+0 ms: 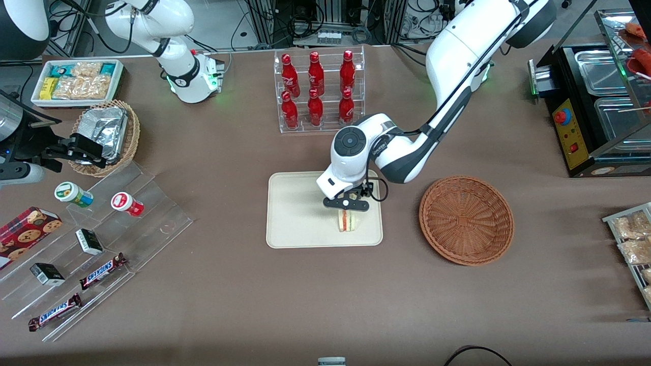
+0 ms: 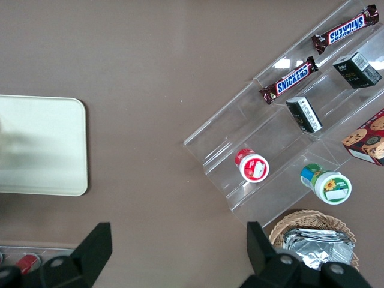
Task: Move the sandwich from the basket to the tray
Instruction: 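Lower the sandwich onto the tray and open the left gripper, then raise the left gripper away from the tray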
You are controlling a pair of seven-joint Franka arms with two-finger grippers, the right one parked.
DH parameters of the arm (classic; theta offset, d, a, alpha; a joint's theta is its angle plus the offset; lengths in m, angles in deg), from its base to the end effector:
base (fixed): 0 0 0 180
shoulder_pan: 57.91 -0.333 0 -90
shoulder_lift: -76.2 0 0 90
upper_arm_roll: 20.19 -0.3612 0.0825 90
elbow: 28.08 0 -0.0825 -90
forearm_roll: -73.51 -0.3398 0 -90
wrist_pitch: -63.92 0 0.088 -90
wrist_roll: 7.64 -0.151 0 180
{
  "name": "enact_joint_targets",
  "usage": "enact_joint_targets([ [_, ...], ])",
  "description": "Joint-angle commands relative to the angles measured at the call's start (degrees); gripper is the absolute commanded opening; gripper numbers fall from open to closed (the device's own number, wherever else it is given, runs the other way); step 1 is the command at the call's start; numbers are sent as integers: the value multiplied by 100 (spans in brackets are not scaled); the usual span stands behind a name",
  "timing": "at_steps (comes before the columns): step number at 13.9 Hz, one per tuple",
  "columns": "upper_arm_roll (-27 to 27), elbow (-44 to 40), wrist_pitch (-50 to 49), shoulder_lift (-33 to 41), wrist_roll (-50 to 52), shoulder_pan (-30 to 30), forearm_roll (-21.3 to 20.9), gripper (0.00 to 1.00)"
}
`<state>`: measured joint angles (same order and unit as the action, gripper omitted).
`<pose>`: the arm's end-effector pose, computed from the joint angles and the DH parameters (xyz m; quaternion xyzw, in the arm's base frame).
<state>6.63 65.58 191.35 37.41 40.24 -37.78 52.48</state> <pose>0.5117 -0.4457 0.2722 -0.9982 0.0602 -0.0010 0.0007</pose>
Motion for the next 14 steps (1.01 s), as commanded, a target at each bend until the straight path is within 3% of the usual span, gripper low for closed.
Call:
enact_joint_targets([
  [1,-1,-120,-16,-6,125,-9,-68,100],
  [7,-19,38,-1174,774,81,-44,108,100],
  [10,-19,38,-1631,1301,19,-150,669,100],
  [14,-141,11,-2081,1882,19,-185,1004,100],
])
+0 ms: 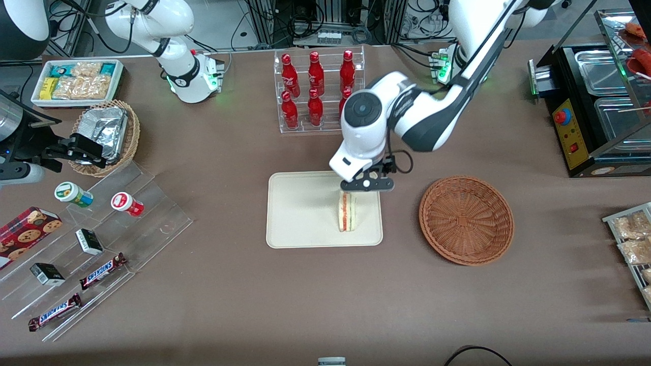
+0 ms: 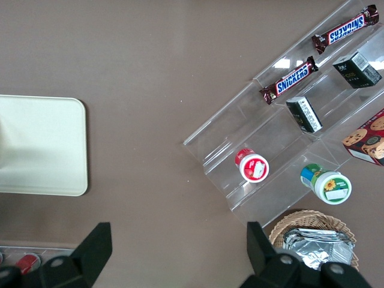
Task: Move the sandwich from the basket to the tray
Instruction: 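Raise the left gripper away from the tray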
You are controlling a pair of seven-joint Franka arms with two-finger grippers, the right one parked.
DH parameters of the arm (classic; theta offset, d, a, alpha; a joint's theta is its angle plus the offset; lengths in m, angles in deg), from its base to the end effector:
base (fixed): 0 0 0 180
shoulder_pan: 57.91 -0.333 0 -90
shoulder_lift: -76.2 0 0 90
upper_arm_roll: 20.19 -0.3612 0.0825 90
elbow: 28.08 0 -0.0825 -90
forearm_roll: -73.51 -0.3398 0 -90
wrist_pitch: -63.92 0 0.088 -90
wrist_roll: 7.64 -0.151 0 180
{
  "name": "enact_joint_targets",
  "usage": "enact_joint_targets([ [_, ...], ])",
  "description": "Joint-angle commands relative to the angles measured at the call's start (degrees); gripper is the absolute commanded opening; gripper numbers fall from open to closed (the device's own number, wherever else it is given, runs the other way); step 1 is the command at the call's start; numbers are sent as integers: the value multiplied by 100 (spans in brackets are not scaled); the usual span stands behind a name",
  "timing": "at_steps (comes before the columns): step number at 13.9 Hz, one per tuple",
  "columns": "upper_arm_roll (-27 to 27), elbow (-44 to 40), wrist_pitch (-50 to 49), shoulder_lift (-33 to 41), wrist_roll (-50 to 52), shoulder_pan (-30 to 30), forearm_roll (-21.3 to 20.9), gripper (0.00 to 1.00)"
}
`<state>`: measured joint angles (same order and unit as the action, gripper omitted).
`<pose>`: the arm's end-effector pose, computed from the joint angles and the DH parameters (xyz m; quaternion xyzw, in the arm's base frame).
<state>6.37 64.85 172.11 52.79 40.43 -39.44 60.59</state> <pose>0.4838 -0.3968 0.4140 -0.9987 0.0018 0.0217 0.0451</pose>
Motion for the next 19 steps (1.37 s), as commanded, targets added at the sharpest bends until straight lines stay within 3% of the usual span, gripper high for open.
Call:
enact_joint_targets([
  [1,-159,84,-228,468,9,-18,237,100],
  [5,-502,67,-465,1092,27,25,694,100],
  [12,-634,-162,-1134,1374,-96,-290,616,100],
  [19,-1407,-381,-1844,1840,-3082,-1019,739,100],
])
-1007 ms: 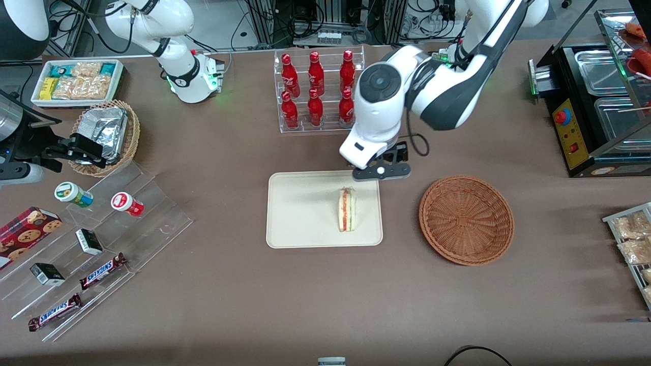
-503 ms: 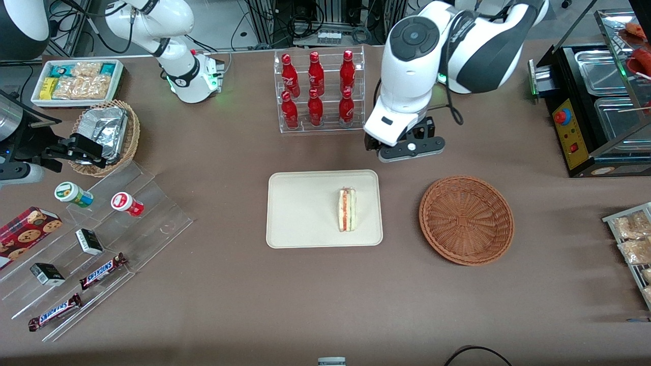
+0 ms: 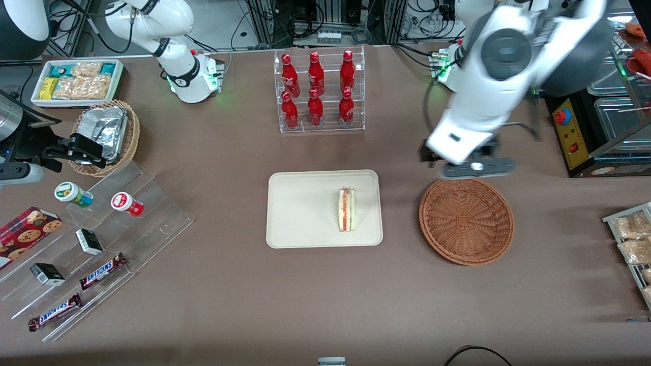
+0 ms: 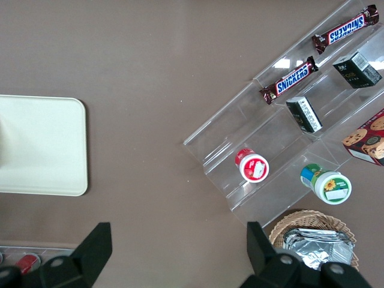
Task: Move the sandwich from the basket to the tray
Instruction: 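Raise the left gripper away from the tray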
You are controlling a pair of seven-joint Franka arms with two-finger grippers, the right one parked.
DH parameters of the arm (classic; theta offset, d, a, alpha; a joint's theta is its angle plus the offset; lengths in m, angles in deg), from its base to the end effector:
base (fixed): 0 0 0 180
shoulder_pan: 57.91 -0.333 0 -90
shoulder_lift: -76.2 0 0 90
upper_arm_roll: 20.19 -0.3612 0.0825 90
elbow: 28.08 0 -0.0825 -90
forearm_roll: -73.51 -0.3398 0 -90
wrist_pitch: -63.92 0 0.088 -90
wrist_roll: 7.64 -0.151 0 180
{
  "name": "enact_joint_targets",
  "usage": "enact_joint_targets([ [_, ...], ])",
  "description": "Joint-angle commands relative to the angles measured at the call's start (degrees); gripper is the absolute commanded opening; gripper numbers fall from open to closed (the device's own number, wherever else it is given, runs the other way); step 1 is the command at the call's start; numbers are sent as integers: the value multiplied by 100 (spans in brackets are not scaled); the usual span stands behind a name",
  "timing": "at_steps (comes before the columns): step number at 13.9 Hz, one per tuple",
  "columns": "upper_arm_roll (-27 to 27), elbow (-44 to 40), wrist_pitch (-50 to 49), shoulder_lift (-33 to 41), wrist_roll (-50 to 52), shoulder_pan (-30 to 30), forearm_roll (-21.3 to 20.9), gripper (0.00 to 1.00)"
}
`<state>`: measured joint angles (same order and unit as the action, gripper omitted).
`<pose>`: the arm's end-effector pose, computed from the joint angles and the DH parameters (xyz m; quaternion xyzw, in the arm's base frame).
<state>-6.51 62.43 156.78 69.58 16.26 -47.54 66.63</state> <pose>0.5095 -0.2002 0.5671 -0.9983 0.0062 0.0137 0.0566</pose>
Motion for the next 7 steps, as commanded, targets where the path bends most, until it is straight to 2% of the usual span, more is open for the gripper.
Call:
enact_joint_targets([
  [1,-129,-191,-426,187,-902,-376,134,100],
  [7,-313,-306,-918,450,-1632,-1079,134,100],
])
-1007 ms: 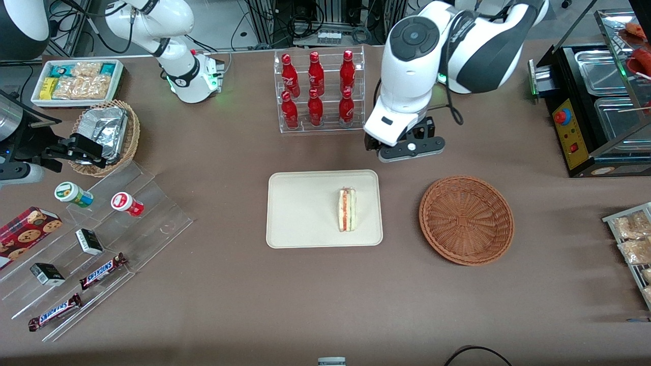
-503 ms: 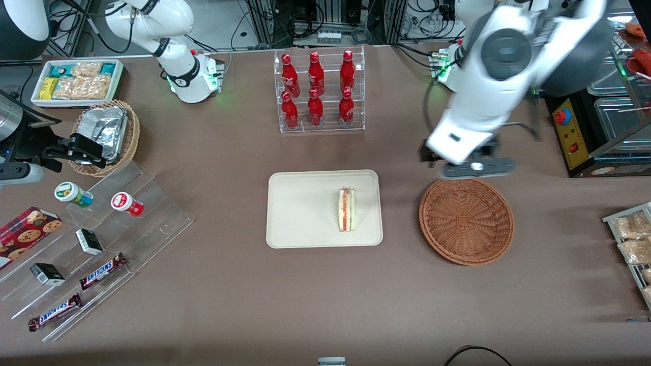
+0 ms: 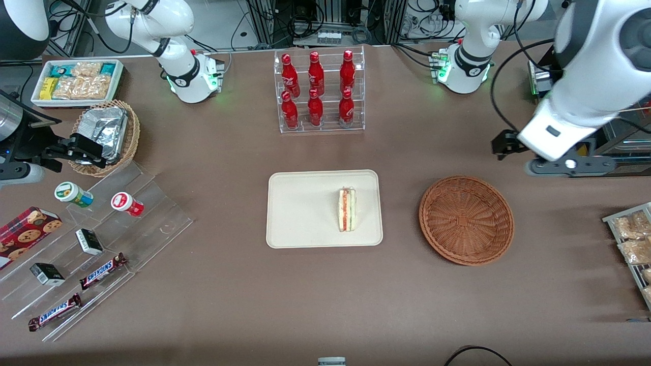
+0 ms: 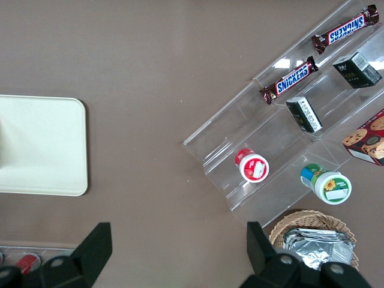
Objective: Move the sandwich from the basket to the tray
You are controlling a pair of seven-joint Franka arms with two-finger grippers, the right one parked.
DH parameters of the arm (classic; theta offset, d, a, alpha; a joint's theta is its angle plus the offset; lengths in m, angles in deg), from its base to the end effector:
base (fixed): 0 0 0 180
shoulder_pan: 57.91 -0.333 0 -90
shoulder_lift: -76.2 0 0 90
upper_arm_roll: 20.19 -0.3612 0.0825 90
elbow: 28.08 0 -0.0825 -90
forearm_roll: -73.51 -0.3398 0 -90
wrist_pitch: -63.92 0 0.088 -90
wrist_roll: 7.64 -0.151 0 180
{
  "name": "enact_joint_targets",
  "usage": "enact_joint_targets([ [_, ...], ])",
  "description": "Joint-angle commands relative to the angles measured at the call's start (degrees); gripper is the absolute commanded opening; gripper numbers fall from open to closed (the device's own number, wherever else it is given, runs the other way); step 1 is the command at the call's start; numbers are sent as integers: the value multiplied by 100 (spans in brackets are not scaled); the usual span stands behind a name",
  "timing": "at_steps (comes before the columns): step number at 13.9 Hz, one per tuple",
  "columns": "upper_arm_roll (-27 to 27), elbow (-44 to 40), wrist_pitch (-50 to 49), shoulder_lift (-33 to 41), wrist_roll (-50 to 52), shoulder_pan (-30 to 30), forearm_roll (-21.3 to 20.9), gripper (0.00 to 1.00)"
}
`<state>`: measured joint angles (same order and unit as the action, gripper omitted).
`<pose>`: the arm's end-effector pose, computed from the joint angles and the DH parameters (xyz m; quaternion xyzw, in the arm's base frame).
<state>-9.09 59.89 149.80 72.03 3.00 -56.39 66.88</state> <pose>0.5141 -0.0925 0.5988 -0.9971 0.0163 0.0425 0.0606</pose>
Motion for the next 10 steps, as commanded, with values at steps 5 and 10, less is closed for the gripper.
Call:
enact_joint_targets([
  [5,-380,-61,-887,540,-581,-275,475,100],
  [10,-381,53,-1038,514,-624,-336,495,100],
])
